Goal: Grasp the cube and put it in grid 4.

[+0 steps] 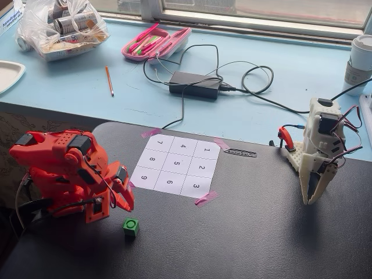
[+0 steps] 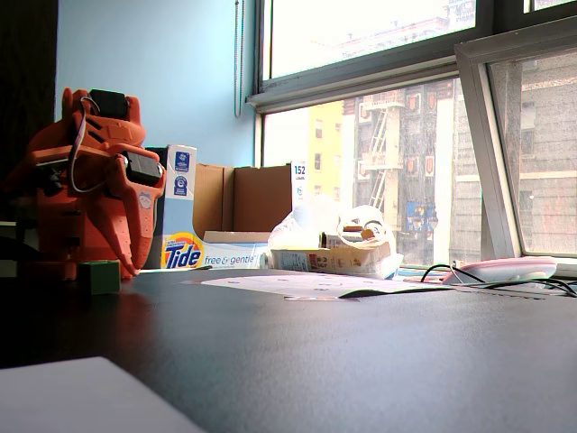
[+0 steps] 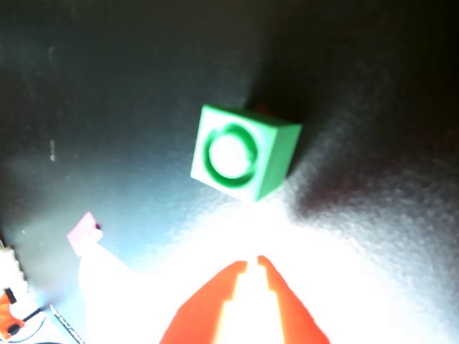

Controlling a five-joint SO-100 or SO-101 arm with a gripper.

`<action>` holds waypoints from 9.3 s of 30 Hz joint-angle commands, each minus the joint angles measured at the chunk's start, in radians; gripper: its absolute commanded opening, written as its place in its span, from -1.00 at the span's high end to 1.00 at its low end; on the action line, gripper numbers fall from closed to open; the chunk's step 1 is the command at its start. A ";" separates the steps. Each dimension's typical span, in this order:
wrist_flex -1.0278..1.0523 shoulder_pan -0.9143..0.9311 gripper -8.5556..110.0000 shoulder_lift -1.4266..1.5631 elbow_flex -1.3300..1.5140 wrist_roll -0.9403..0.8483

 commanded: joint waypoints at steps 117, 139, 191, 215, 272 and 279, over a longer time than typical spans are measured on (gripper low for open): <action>0.249 -0.035 0.85 -1.302 -1.451 0.160; 0.416 -0.764 0.85 -1.816 -2.045 0.192; 0.247 -0.986 0.85 -2.324 -2.230 0.232; 0.276 -0.991 0.34 -2.324 -2.243 0.179; -0.153 -0.048 0.85 -0.494 -0.439 0.000; -0.287 -0.077 0.85 -0.265 -0.190 -0.003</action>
